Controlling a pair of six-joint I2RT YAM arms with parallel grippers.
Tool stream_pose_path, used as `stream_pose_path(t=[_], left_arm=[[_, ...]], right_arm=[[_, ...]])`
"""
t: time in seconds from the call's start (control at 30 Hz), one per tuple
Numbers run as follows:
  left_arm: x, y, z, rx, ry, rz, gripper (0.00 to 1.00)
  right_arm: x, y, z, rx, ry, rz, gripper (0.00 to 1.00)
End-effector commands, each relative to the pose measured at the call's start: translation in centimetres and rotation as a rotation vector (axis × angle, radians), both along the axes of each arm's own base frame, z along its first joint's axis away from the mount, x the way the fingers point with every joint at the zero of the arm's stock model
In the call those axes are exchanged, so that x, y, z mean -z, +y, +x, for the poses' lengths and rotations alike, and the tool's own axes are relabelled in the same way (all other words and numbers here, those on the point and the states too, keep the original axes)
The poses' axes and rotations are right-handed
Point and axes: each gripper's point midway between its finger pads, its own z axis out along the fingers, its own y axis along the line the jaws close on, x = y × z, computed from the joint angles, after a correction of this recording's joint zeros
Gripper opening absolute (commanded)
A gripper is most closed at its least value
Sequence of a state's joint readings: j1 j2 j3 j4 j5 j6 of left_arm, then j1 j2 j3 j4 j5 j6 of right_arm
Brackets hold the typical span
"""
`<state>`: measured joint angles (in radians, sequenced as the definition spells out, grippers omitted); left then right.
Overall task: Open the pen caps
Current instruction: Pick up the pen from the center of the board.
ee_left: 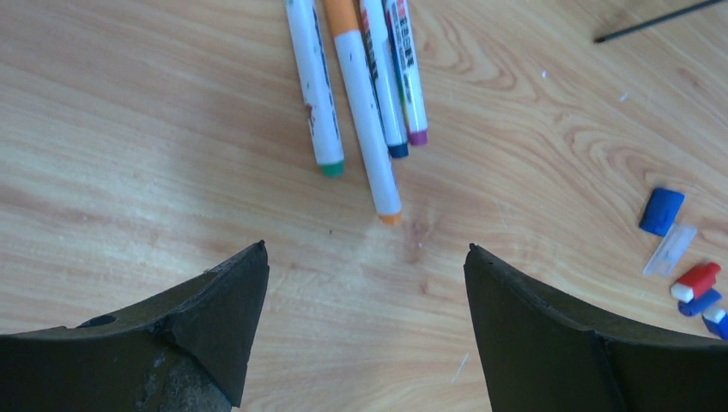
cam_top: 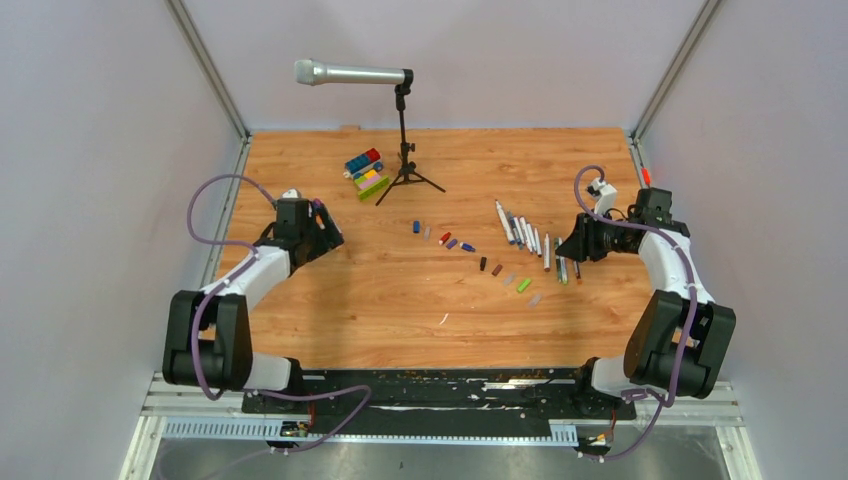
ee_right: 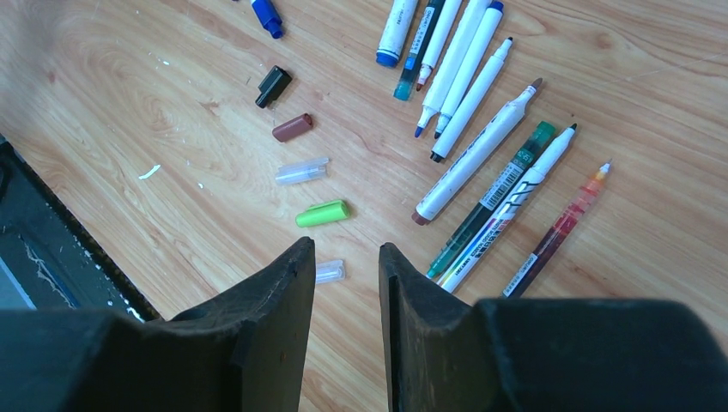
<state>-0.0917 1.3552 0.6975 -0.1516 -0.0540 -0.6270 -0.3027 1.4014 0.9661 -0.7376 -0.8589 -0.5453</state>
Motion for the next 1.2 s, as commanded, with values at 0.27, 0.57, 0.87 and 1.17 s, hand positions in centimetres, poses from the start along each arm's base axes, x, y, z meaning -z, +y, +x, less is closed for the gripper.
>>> stream_pose_path(t=[0.27,0.57,0.87,1.17], left_arm=[[1.0,4.4,3.4,-0.118,0.212,0.185,0.42],[1.5,5.0,5.6,-0.07,0.283,0.238,0.3],[2.4,5.1,6.7,-0.044,0.335,0.245,0.29],[3.7,5.0,6.8,-0.013,0.377,0.227,0.3]], right_arm=[[-1.3,0.2,0.5,-0.029,-0.061,0.007,0.34],[-1.3,0.1,0.5,-0.028,-0.061,0.006,0.34],[-1.3,0.1,0.5,-0.028,-0.06,0.006,0.34],[-1.4,0.2,0.5,-0.03,-0.062,0.009,0.34]])
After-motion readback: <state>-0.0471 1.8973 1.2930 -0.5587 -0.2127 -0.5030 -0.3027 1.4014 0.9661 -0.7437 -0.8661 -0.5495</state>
